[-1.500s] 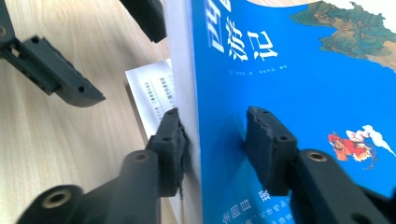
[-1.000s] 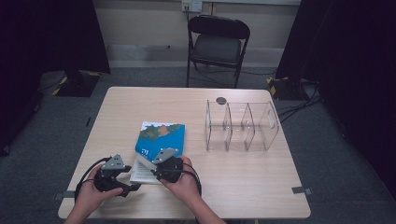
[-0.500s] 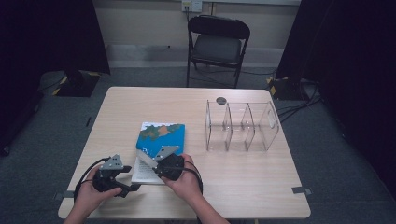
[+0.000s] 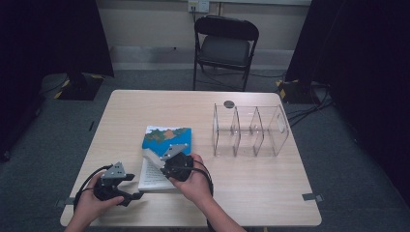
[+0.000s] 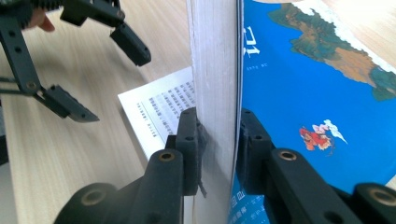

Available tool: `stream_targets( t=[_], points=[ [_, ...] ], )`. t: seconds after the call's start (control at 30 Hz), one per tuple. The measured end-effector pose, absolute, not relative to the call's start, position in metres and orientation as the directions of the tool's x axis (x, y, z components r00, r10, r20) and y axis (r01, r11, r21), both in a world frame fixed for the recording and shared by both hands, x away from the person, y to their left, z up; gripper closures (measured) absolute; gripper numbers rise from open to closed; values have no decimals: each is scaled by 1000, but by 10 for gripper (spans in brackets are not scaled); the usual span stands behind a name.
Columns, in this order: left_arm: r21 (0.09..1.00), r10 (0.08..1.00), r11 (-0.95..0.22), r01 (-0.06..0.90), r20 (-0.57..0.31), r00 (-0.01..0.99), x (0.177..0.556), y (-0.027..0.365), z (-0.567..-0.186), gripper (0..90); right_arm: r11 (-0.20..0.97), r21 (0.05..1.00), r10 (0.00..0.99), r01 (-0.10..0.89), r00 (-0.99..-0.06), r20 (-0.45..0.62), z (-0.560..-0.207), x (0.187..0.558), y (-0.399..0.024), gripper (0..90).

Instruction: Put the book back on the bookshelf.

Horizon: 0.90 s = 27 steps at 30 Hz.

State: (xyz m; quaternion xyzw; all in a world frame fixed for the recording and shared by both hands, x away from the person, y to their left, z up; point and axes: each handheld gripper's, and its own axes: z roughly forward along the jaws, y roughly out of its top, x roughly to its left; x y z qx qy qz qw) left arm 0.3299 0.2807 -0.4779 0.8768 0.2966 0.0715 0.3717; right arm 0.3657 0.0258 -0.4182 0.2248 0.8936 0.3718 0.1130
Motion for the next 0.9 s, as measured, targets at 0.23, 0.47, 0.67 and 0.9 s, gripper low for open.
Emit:
stream_targets(
  t=[0.23, 0.47, 0.67, 0.9],
  points=[
    [676, 577, -557, 482, -102, 810, 330, 281, -482, 187, 636, 704, 479, 317, -877, -39, -413, 368, 25, 741],
    [667, 580, -566, 483, -94, 809, 331, 283, -488, 210, 629, 703, 492, 333, -870, -29, -405, 369, 24, 744],
    [675, 584, -558, 482, -93, 807, 329, 282, -490, 205, 633, 697, 495, 336, -868, -31, -402, 369, 24, 744],
    [693, 576, -568, 443, -50, 816, 328, 279, -494, 201, 620, 700, 505, 355, -863, -10, -393, 371, 25, 746]
  ],
)
